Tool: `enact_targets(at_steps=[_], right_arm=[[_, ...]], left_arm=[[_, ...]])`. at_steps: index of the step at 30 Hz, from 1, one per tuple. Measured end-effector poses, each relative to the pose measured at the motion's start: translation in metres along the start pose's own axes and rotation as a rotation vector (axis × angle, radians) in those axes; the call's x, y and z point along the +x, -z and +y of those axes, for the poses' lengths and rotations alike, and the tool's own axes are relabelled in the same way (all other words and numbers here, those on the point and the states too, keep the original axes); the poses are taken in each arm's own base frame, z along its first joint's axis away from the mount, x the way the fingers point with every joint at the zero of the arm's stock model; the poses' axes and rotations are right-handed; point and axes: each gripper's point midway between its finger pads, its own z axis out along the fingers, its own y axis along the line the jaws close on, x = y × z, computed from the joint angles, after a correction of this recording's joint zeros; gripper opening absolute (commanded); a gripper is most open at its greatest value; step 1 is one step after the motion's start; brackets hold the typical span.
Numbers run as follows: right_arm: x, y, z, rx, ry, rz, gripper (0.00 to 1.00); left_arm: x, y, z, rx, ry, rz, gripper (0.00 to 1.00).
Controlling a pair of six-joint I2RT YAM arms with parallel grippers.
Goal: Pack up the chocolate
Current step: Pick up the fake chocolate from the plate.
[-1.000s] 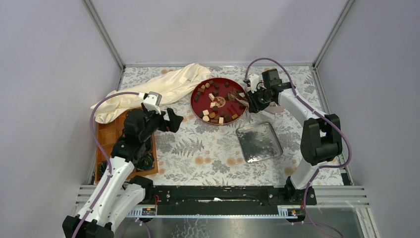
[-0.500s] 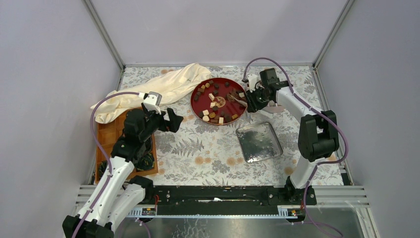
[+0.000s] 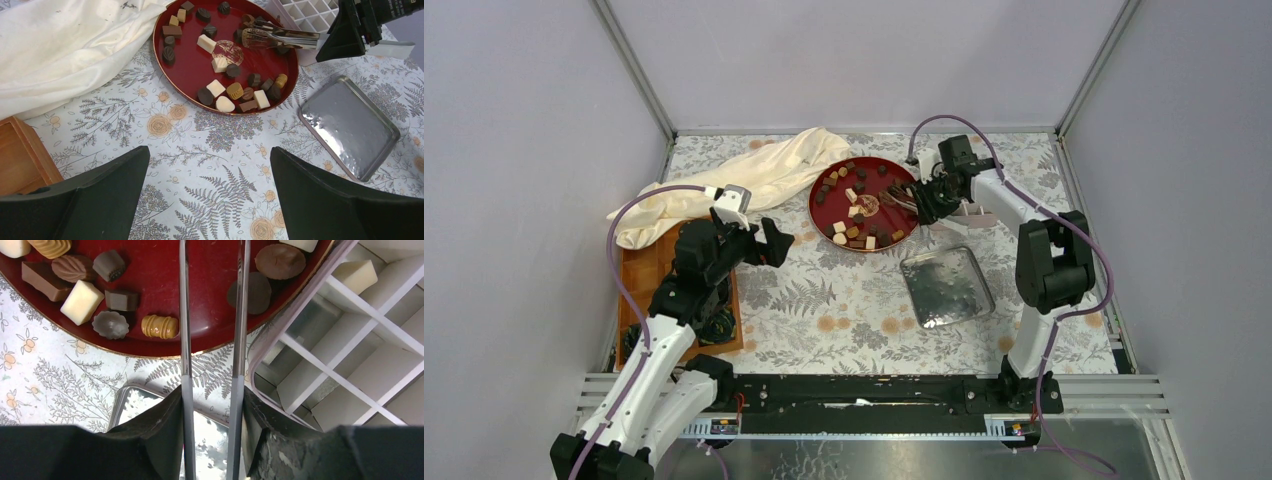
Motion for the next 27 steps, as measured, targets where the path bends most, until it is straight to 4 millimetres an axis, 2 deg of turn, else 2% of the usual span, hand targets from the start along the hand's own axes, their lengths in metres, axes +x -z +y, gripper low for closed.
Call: enact_targets(at_steps=[10, 15, 21, 27], right_arm=[[-0.018, -0.012, -0.002, 0.031, 0.028, 0.005, 0.48], [-0.02, -0.02, -0.004, 0.034, 0.031, 0.013, 0.34], [-0.018, -0.02, -0.002, 0.03, 0.034, 0.023, 0.17], [-0.016, -0.016, 0.001, 0.023, 0.034, 0.018, 0.13]], left_arm=[[0.001, -0.001, 0.0, -0.001, 0.001, 0.005, 0.99], [0.001, -0.001, 0.0, 0.0, 0.001, 0.005, 0.99], [0.001, -0.001, 0.0, -0.001, 0.001, 0.005, 0.99], [0.001, -0.001, 0.0, -0.001, 0.001, 0.005, 0.99]])
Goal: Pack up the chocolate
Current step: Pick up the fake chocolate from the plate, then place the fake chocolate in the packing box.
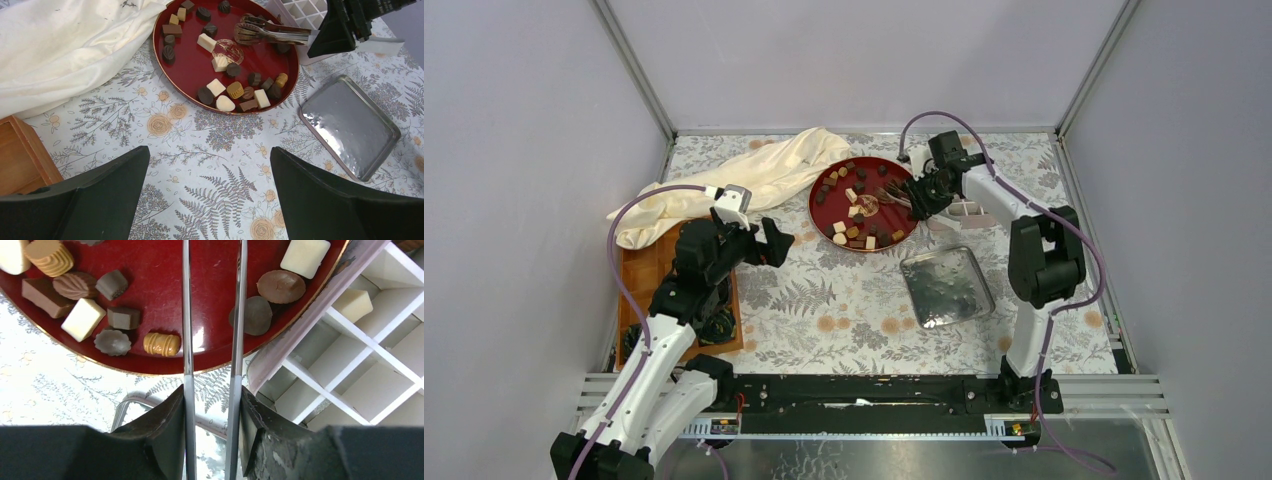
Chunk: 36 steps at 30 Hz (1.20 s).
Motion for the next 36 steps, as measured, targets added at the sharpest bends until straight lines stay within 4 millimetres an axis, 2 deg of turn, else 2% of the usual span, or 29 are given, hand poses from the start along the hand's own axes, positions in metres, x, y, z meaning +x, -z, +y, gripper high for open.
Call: enact_targets(at_steps=[12, 15, 21, 26, 30, 36], right_arm=[[-0.014, 0.062, 0.013, -0.043, 0.004, -0.148, 0.12], [-0.008, 0.079, -0.002, -0.048, -0.047, -0.192, 0.12], [0.01, 0.109, -0.056, 0.015, -0.183, -0.249, 0.12], [0.029, 0.113, -0.078, 0.059, -0.24, -0.234, 0.13], [0.042, 0.111, -0.085, 0.087, -0.256, -0.205, 0.15], [0.046, 0.111, -0.089, 0.106, -0.252, -0.191, 0.25]], left_arm=[[0.0, 0.0, 0.0, 0.0, 0.0, 0.0, 0.99], [0.0, 0.0, 0.0, 0.0, 0.0, 0.0, 0.99], [0.0, 0.0, 0.0, 0.0, 0.0, 0.0, 0.99], [0.0, 0.0, 0.0, 0.0, 0.0, 0.0, 0.99], [0.0, 0.0, 0.0, 0.001, 0.0, -0.001, 0.99], [0.0, 0.0, 0.0, 0.001, 0.0, -0.001, 0.99]])
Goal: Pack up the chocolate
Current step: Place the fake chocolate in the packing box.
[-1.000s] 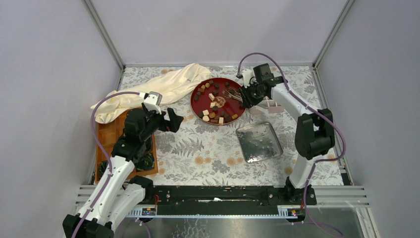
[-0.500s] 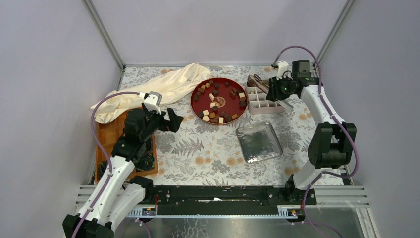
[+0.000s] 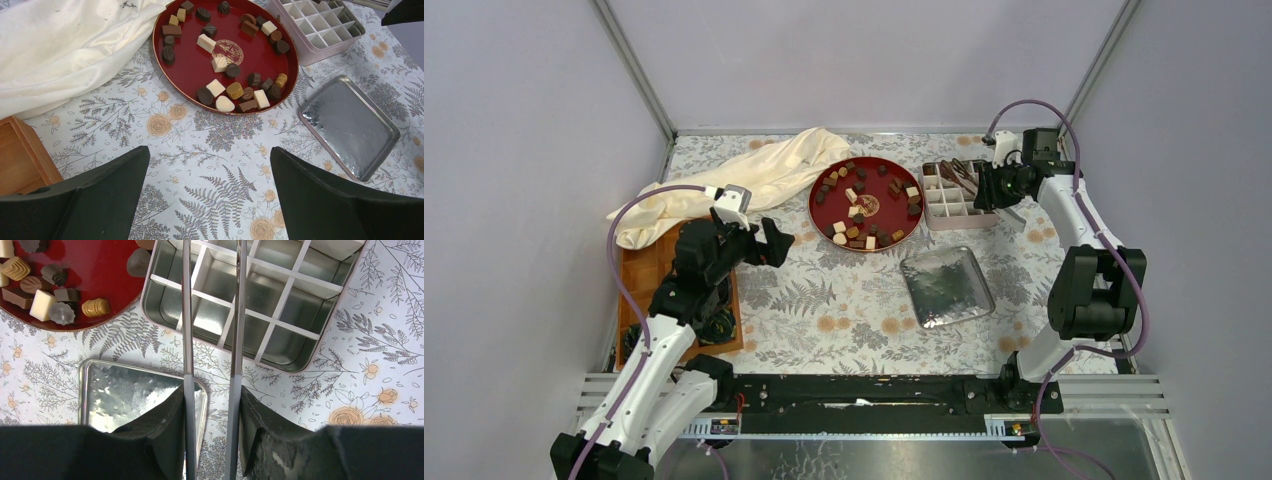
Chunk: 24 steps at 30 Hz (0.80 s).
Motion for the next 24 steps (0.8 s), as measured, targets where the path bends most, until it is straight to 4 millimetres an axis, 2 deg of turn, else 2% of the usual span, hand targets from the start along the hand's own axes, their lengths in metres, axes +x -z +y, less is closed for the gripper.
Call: enact_targets(at_steps=[11, 24], right_arm=[[0.006, -0.002, -0.004, 0.019, -0.003, 0.027, 0.37], [0.017, -0.013, -0.01, 0.032, -0.018, 0.071, 0.5]], left_arm=[[0.0, 0.0, 0.0, 0.0, 0.0, -0.001, 0.99], [0.0, 0.0, 0.0, 0.001, -0.001, -0.002, 0.99]])
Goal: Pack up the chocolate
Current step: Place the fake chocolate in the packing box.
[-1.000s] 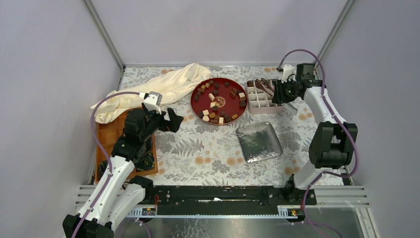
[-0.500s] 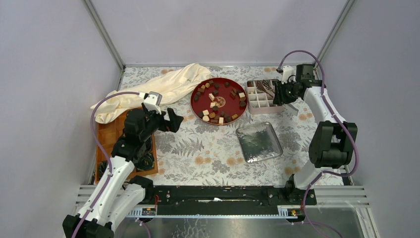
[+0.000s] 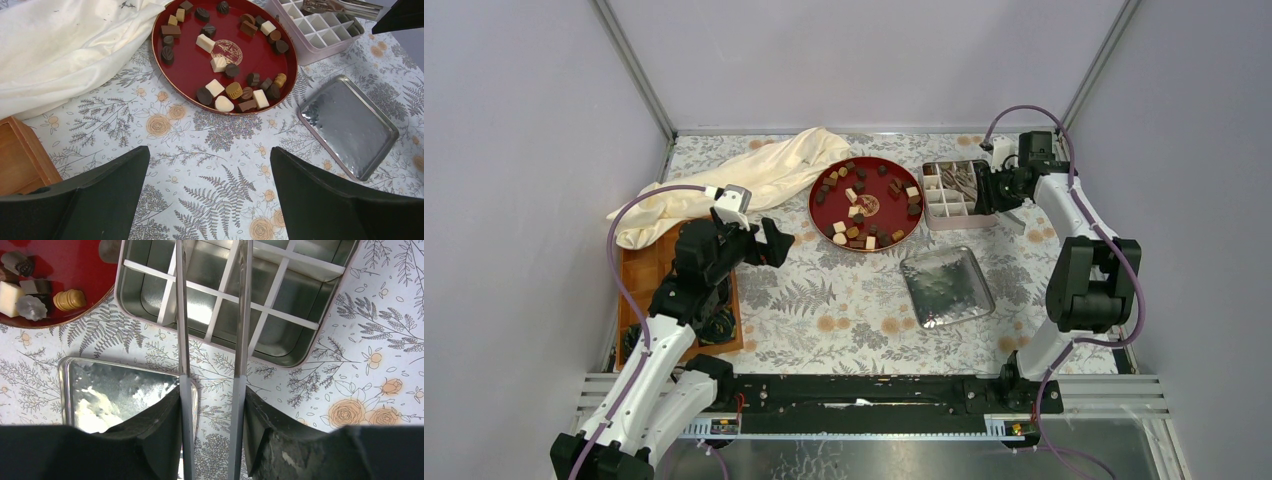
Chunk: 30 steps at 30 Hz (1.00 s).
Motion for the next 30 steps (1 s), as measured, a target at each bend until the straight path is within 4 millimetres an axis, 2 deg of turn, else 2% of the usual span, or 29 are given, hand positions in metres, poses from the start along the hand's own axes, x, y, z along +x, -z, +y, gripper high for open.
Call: enact_targets(at_steps=[6, 22, 26, 30], right_arm=[[0.001, -0.002, 0.0, -0.002, -0.002, 0.005, 0.52], [-0.001, 0.0, 0.001, -0.005, 0.0, -0.003, 0.49], [-0.007, 0.007, 0.006, -0.021, 0.01, -0.036, 0.49], [-0.016, 0.019, 0.021, -0.075, 0.029, -0.094, 0.49]], left_arm=[[0.0, 0.0, -0.001, 0.006, 0.0, 0.001, 0.99], [0.0, 0.0, -0.001, 0.006, 0.0, 0.001, 0.99], [0.0, 0.0, -0.001, 0.006, 0.0, 0.001, 0.99], [0.0, 0.0, -0.001, 0.006, 0.0, 0.001, 0.99]])
